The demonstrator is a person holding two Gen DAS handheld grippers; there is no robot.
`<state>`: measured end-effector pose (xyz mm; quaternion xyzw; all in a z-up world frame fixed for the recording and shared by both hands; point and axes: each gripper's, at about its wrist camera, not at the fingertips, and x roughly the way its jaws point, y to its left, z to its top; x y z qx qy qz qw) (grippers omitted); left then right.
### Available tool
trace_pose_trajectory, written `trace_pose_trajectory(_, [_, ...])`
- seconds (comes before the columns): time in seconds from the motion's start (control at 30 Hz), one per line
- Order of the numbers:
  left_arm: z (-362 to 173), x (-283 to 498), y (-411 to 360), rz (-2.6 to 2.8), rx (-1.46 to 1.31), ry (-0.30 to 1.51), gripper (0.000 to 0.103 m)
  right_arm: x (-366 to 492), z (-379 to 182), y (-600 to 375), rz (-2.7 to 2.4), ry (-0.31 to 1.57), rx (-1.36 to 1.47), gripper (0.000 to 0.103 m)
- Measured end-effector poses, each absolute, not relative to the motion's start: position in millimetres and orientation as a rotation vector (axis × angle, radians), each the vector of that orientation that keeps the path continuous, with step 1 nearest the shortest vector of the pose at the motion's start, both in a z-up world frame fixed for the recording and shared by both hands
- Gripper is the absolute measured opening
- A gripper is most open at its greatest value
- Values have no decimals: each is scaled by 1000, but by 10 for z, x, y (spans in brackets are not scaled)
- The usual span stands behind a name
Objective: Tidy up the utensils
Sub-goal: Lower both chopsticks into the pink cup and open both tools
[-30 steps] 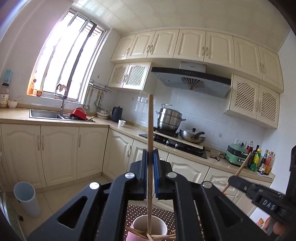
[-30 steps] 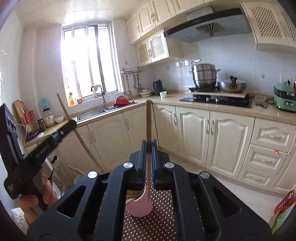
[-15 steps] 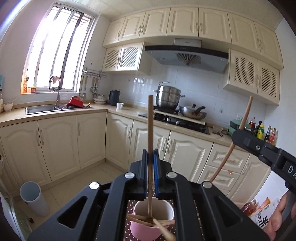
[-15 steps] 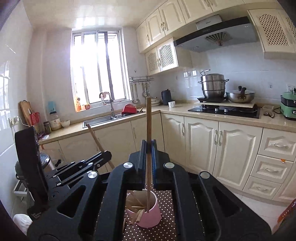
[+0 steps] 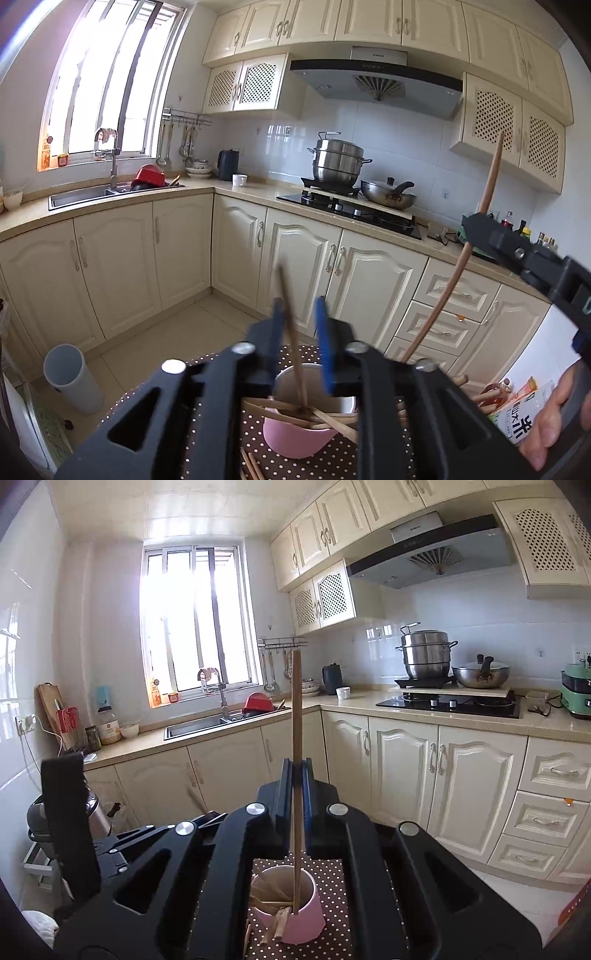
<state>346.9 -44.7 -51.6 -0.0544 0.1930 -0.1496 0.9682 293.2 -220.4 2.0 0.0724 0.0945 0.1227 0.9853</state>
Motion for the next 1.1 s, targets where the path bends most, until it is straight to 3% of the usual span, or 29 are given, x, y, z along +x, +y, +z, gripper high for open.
trace_pose_trajectory(0.47, [-384, 3343, -338, -259, -109, 372, 36, 3012, -83, -2158, 249, 227, 127, 5])
trace_pose_trajectory(0.83, [-347, 3269, -307, -261, -115, 368, 41, 3166, -346, -2086, 271, 429, 87, 6])
trace_pose_trajectory(1.1, [-326, 3210, -246, -252, -118, 376, 43, 3127, -377, -2079, 251, 459, 105, 6])
